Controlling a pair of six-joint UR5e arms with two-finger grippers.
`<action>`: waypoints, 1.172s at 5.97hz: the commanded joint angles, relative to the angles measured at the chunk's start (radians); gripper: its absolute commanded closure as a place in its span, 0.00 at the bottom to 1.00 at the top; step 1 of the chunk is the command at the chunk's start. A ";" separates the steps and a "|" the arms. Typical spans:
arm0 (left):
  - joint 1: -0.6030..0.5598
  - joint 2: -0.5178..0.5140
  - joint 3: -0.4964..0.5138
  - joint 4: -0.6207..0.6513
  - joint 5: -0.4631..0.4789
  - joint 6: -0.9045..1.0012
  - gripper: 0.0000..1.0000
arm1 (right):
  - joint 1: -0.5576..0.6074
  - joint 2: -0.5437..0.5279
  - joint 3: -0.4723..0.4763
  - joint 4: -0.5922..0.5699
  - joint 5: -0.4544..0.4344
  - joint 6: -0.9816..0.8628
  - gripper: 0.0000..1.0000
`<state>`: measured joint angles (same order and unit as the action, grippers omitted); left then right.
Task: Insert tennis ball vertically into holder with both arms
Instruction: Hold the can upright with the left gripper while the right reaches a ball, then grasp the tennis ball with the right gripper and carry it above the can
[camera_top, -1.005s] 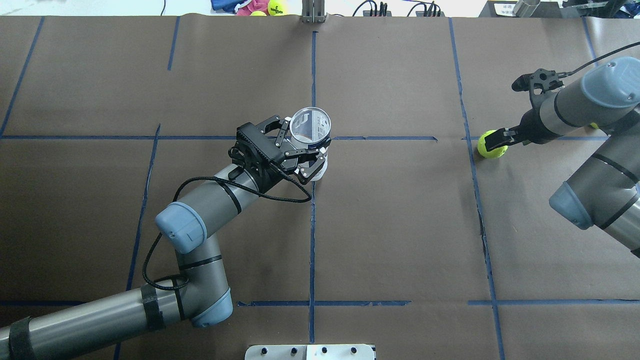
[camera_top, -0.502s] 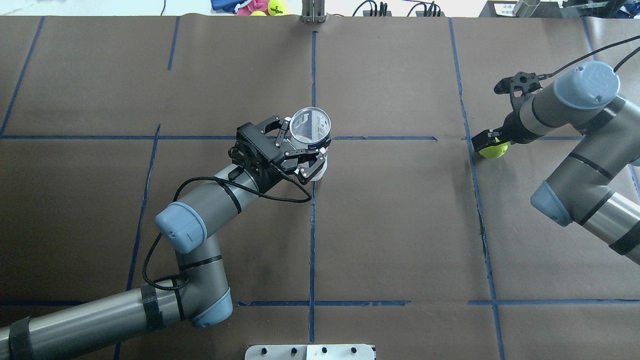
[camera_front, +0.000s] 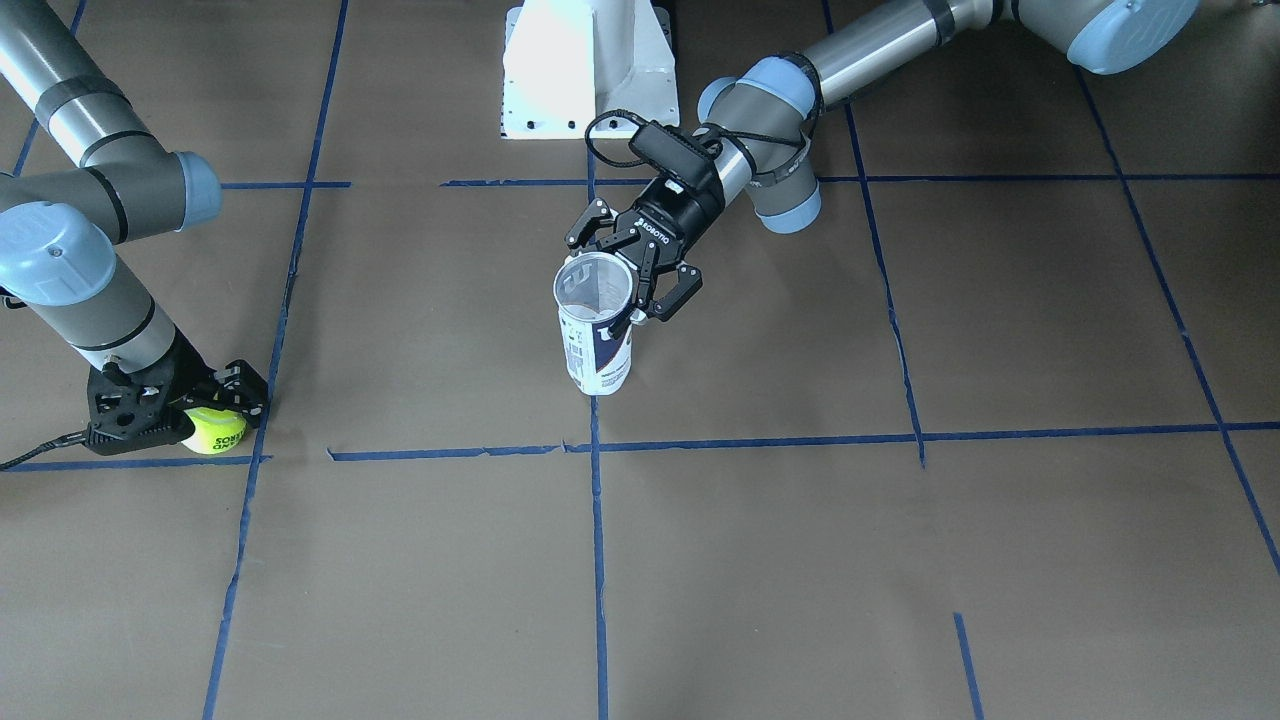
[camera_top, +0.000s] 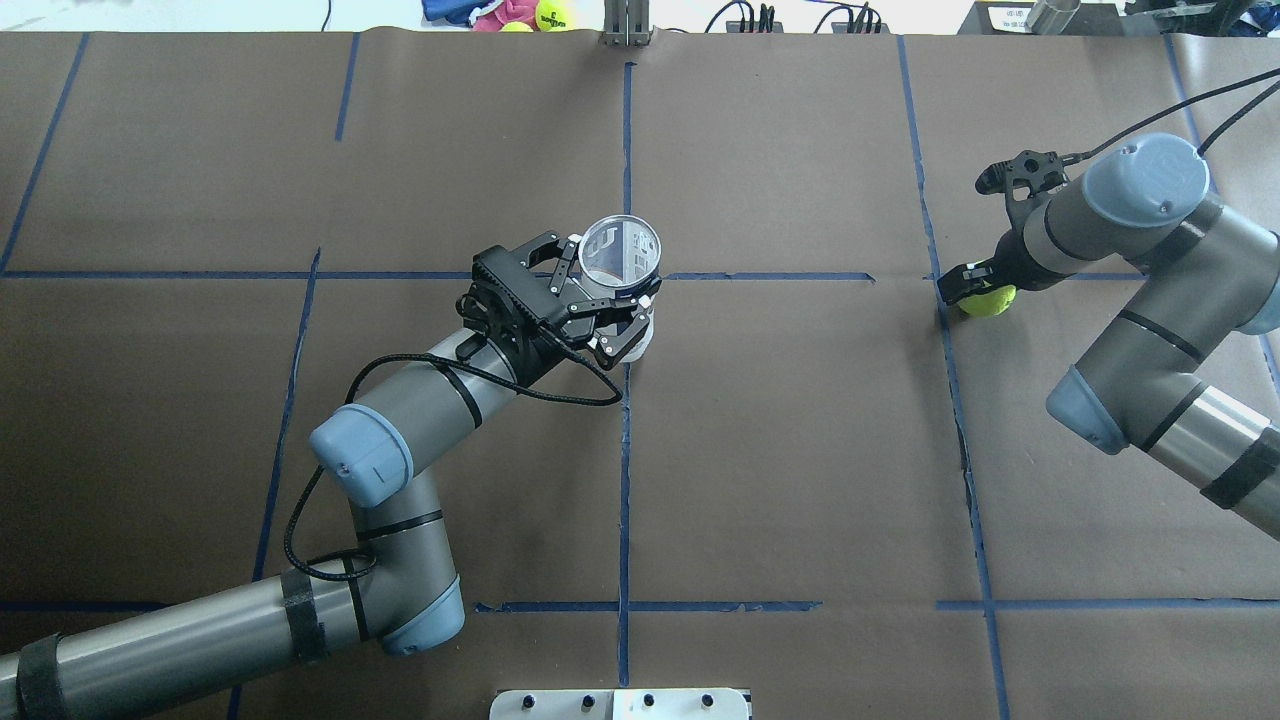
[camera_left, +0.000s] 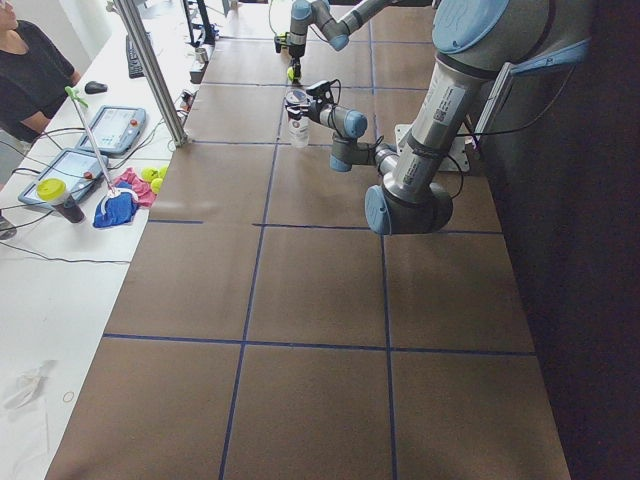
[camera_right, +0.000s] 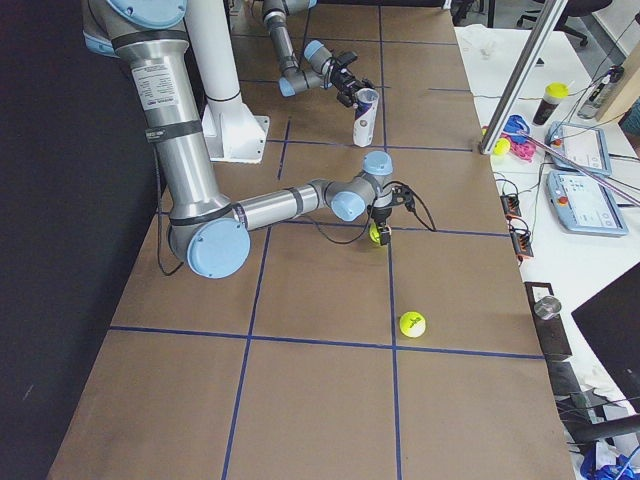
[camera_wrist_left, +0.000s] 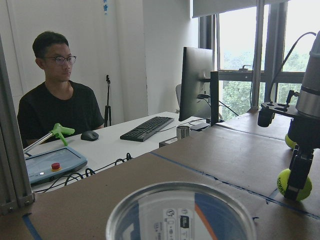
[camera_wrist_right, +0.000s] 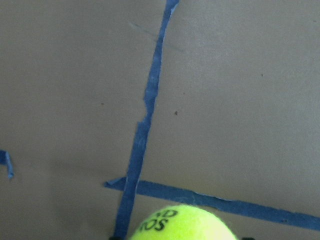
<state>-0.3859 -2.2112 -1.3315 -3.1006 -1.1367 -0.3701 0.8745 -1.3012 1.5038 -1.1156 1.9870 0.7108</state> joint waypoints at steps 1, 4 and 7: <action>0.005 0.007 0.000 -0.003 0.002 -0.001 0.23 | 0.004 -0.003 0.080 -0.009 0.003 0.007 0.96; 0.018 0.007 0.000 -0.003 0.002 -0.003 0.20 | -0.038 0.271 0.442 -0.487 0.025 0.351 0.95; 0.019 0.005 0.000 -0.004 0.002 -0.007 0.19 | -0.162 0.423 0.471 -0.498 -0.037 0.586 0.92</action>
<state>-0.3669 -2.2058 -1.3315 -3.1044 -1.1351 -0.3751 0.7553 -0.9348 1.9837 -1.6096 1.9860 1.2349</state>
